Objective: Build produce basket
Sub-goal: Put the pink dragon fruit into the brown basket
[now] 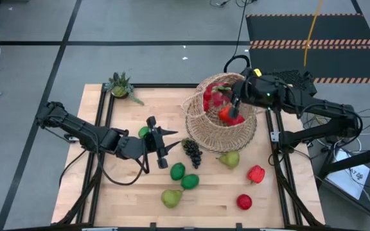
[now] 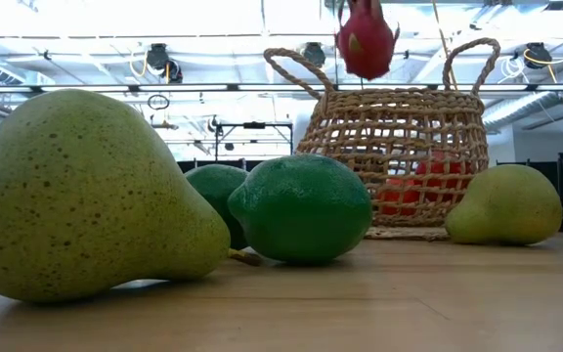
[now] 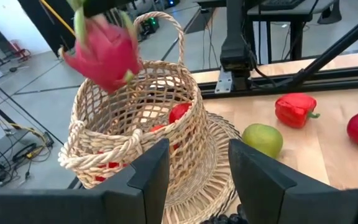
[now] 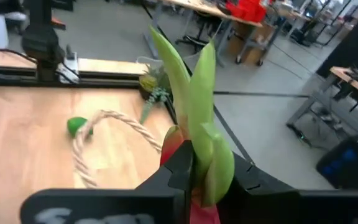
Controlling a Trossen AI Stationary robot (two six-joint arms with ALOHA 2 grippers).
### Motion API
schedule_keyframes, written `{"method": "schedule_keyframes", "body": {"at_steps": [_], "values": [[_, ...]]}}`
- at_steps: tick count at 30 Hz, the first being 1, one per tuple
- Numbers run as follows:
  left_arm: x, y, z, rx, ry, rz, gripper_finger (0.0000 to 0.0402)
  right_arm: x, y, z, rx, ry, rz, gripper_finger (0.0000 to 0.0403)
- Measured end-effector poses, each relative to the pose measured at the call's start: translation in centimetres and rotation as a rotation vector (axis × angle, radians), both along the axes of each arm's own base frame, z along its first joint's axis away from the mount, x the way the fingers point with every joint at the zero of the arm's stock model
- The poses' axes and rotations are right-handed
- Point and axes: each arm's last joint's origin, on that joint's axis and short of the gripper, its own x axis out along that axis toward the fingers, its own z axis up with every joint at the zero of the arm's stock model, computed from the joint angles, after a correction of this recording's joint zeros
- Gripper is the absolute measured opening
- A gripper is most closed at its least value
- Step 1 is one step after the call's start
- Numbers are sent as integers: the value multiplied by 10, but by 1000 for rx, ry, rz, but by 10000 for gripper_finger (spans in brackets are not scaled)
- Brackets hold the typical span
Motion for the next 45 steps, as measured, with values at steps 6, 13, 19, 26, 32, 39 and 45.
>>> {"method": "schedule_keyframes", "body": {"at_steps": [6,13,19,26,32,39,45], "values": [[0,0,0,0,1,1,160,-1,-11,-6,9,48,-41,35],[0,0,0,-1,2,0,159,0,-21,-25,13,98,-76,35],[0,0,0,-1,2,0,159,3,-29,-50,5,131,-97,35],[0,0,0,-3,3,-1,159,4,-42,-81,-25,166,-130,35],[0,0,0,-2,3,-1,159,1,-51,-110,-71,195,-149,35],[0,0,-1,-2,3,-1,159,-5,-58,-134,-76,236,-175,37],[0,0,0,0,2,-2,159,-7,-62,-145,-72,230,-196,71]]}}
